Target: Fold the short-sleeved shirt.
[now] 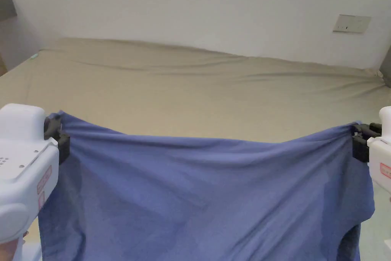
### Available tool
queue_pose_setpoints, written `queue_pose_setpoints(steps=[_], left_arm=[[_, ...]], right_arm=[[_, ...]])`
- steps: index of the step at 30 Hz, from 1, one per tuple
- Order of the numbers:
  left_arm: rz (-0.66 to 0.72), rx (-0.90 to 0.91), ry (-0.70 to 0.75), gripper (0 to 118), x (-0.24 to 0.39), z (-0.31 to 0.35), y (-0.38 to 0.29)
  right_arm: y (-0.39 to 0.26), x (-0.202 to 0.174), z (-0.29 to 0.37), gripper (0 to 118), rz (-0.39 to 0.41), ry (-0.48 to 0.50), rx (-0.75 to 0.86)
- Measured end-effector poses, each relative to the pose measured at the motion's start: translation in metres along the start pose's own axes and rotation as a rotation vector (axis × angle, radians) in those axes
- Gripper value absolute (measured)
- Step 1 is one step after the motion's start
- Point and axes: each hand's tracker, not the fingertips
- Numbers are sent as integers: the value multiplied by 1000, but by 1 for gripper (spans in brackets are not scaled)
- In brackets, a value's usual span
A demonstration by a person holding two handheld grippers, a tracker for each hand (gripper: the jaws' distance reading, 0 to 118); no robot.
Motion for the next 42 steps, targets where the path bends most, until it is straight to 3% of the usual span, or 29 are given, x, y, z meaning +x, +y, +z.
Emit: queue_pose_setpoints(steps=[7,11,21,29,32,42], left_arm=[[66,160,72,1,-29,67,57],[180,251,55,1,-53,108,89],[91,436,61,1,-63,164,178],[47,448,29,1,-48,119,250],[42,430,24,1,-40,86,269],[-13,337,9,1,-10,-17,308]], right_arm=[[41,3,91,4,91,-132,217],[65,24,129,4,-68,-58,256],[124,53,187,4,-53,-153,455],[188,80,168,4,-49,-219,462],[203,85,145,4,-7,-270,458],[240,108,46,4,8,-296,407]])
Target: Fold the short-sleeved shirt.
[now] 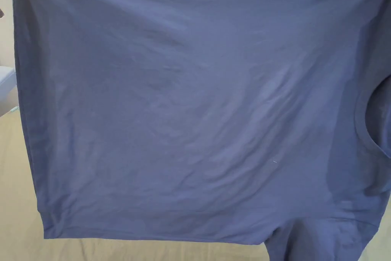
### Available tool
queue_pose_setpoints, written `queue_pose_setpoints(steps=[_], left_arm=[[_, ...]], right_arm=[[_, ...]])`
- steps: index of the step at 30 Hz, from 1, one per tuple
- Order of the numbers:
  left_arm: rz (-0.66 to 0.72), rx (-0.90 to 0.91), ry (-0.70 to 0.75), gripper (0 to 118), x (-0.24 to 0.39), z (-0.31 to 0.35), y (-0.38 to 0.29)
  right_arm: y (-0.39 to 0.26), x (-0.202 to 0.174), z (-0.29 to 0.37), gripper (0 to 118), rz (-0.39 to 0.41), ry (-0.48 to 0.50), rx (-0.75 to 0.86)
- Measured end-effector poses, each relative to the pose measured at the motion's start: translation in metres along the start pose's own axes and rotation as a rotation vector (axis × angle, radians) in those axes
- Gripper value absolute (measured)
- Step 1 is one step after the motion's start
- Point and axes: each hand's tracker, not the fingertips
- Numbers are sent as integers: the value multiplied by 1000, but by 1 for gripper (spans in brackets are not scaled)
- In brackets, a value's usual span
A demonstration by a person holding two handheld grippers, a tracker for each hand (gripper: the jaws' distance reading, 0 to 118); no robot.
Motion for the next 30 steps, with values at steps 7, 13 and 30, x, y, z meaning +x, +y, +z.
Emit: queue_pose_setpoints(steps=[7,13,30], left_arm=[[-44,-53,30,1,13,-71,-10],[-37,-96,49,1,16,-123,-26],[-40,-310,-11,1,36,-219,-182]], right_arm=[[-5,-27,-62,4,30,-4,-24],[-18,-52,-114,4,32,10,-54],[-167,-124,-193,4,48,138,-304]])
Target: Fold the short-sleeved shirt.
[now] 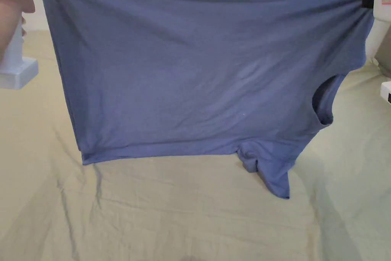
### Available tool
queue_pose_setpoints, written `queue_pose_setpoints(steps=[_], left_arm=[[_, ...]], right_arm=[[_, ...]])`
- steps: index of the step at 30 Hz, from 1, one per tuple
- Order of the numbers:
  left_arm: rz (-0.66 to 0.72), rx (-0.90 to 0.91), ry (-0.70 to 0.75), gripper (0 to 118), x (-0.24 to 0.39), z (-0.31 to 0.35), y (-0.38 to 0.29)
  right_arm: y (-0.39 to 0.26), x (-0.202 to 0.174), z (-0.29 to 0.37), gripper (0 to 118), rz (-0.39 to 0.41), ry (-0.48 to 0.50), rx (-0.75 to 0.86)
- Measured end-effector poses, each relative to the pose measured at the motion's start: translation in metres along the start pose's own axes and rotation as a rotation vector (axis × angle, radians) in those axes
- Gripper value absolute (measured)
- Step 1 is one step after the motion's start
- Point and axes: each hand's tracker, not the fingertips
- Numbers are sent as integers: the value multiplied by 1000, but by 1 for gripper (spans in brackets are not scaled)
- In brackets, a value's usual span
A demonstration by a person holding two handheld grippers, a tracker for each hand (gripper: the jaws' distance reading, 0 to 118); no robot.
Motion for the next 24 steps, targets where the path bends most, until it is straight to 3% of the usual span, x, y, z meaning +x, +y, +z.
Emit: queue_pose_setpoints(steps=[5,9,15,22,24], left_arm=[[-24,-93,-57,1,8,4,-76],[-127,-173,-73,1,19,36,-149],[-137,-356,-129,1,25,122,-263],[-248,-614,-218,1,23,222,-388],[-250,-659,-236,1,20,244,-407]], right_arm=[[-76,-10,12,4,-22,74,-95],[-138,-15,47,4,-41,142,-200],[-245,-23,132,4,-9,241,-383],[-348,-29,258,4,-100,316,-653],[-363,-35,283,4,-61,331,-707]])
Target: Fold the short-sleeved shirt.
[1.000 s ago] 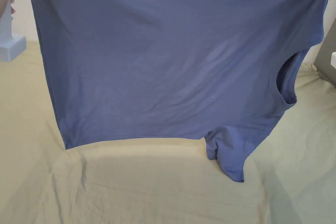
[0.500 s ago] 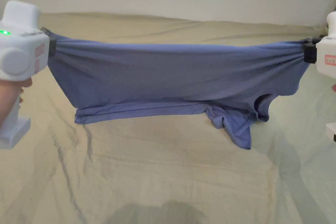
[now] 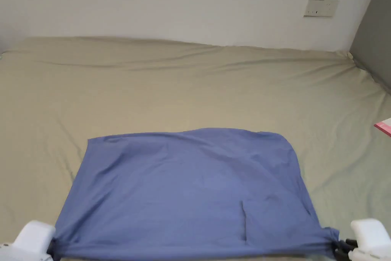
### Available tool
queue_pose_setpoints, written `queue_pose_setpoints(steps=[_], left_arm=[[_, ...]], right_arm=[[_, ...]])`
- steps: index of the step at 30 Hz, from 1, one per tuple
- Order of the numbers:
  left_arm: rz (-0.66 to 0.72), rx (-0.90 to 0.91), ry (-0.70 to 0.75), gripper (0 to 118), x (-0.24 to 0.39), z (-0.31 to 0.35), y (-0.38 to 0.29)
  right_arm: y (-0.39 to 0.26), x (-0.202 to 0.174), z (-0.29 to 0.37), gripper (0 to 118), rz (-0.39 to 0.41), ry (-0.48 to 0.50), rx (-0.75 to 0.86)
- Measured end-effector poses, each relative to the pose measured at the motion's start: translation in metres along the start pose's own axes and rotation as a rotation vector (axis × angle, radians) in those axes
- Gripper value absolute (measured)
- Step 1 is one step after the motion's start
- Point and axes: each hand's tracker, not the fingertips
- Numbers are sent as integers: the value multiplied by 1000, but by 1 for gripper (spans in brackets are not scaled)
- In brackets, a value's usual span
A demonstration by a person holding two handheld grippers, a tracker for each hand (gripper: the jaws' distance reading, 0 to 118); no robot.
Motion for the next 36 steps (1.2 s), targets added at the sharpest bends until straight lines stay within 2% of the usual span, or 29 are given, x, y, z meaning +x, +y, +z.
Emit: queue_pose_setpoints(steps=[3,12,18,20,21,22,23,24,25,26,28,31,34,36], left_arm=[[13,-36,-6,1,4,14,-35],[-70,-108,-45,1,13,34,-75],[-72,-154,-70,1,15,20,-77],[-78,-161,-70,2,17,16,-76],[-78,-155,-64,7,18,16,-75],[-63,-152,-49,21,19,18,-72],[-39,-145,-33,43,18,21,-70],[14,-113,-9,78,15,26,-67],[63,-73,-18,114,11,31,-62],[104,-44,-32,118,10,37,-56],[173,94,-18,114,8,62,-33],[179,310,65,114,12,113,17],[263,558,51,114,20,169,54],[285,686,46,115,28,203,70]], right_arm=[[-35,-22,11,4,88,-57,-100],[-84,-8,26,4,-16,-15,-197],[-88,-4,4,4,-37,-14,-257],[-88,-10,-5,9,-19,-20,-282],[-88,-13,-7,20,-3,-32,-280],[-84,-16,-4,53,8,-63,-276],[-80,-17,0,84,4,-96,-268],[-75,-20,5,103,9,-138,-232],[-68,-20,14,107,-9,-124,-168],[-58,-20,25,107,-24,-113,-108],[-32,-20,52,107,-49,-123,22],[14,-33,105,107,-29,-176,294],[46,-64,158,107,6,-183,547],[59,-90,184,107,39,-223,648]])
